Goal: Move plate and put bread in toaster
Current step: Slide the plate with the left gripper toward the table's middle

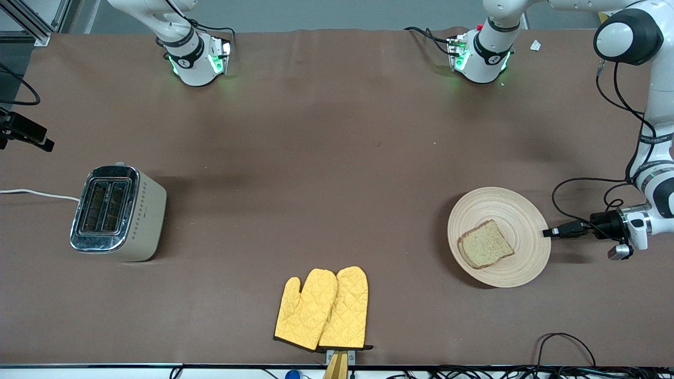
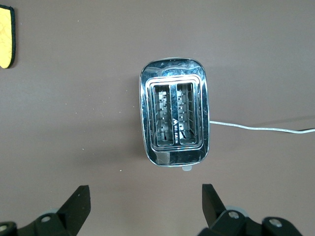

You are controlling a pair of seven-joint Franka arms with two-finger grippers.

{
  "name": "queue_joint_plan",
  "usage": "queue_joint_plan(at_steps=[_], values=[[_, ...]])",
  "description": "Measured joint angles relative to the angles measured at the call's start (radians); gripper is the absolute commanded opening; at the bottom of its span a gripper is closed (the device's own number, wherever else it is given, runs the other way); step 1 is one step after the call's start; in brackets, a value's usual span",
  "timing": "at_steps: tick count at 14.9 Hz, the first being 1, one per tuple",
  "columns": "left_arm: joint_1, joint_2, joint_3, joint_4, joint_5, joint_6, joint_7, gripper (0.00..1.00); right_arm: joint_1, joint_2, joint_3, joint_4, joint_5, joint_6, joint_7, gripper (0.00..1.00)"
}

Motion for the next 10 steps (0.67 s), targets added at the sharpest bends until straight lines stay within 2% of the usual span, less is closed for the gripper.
queue_joint_plan(at_steps=[5, 10], values=[[-0.041, 0.0, -0.117, 0.001, 0.0, -0.005, -0.082, 0.0, 0.0, 0.0, 0.0, 0.0, 0.0, -0.001, 0.0, 1.0], [-0.157, -0.006, -0.136, 0.015, 0.0, -0.004, -0.166, 0.0, 0.001, 0.0, 0.005, 0.0, 0.002, 0.007, 0.0, 1.0]])
